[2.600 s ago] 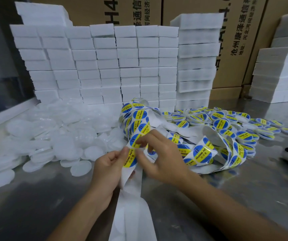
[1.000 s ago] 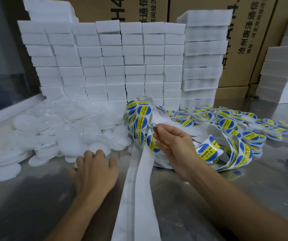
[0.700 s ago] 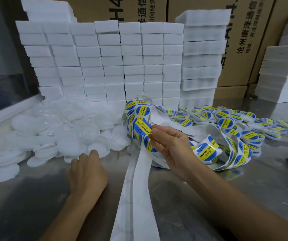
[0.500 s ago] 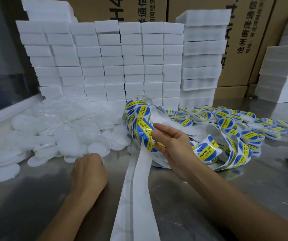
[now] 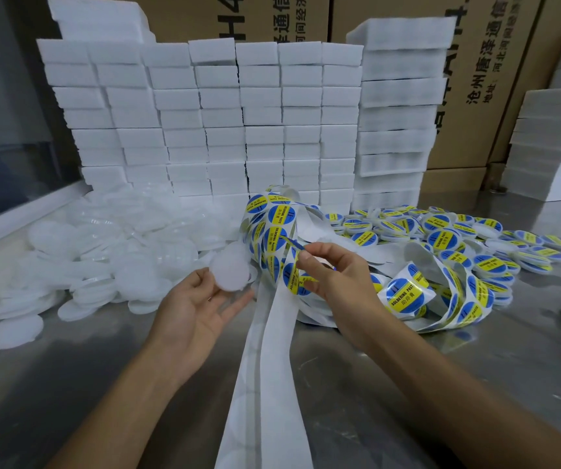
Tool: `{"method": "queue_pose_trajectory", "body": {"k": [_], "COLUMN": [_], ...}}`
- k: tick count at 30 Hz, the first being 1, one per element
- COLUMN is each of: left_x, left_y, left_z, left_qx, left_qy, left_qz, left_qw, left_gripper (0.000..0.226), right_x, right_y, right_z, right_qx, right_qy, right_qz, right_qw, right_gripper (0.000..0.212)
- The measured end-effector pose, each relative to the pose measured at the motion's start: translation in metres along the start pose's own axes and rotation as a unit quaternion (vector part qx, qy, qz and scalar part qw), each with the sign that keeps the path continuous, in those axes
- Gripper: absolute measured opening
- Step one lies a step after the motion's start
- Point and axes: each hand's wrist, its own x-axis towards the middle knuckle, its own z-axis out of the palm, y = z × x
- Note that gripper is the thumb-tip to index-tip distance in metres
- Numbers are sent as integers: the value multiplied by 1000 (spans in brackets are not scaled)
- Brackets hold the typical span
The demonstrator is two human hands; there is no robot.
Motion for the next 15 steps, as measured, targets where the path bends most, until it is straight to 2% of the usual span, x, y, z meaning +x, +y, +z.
{"method": "queue_pose_trajectory", "body": {"k": [4,8,12,15], "left_x": [-4,-7,-10,-10], "left_y": [0,-5,-10,-10], "left_z": [6,13,18,18], "left_qx": [-23,-8,-8,-5], "left_qy": [-25,-51,-85,-99], "left_qz": [-28,-44,-58,-59], "left_qw": [999,998,995,993], "left_gripper": [35,33,35,39], "right_x": [-5,-13,-21,-21], "right_y": [2,5,13,16], "right_z": [6,16,23,23], "right_qx": [-46,-55,-149,-185], "right_qy": [8,12,-3,-7], "right_qz": [-56,-136,-257,-275], "right_qw": [997,989,955,944], "right_gripper": [7,7,30,36]}}
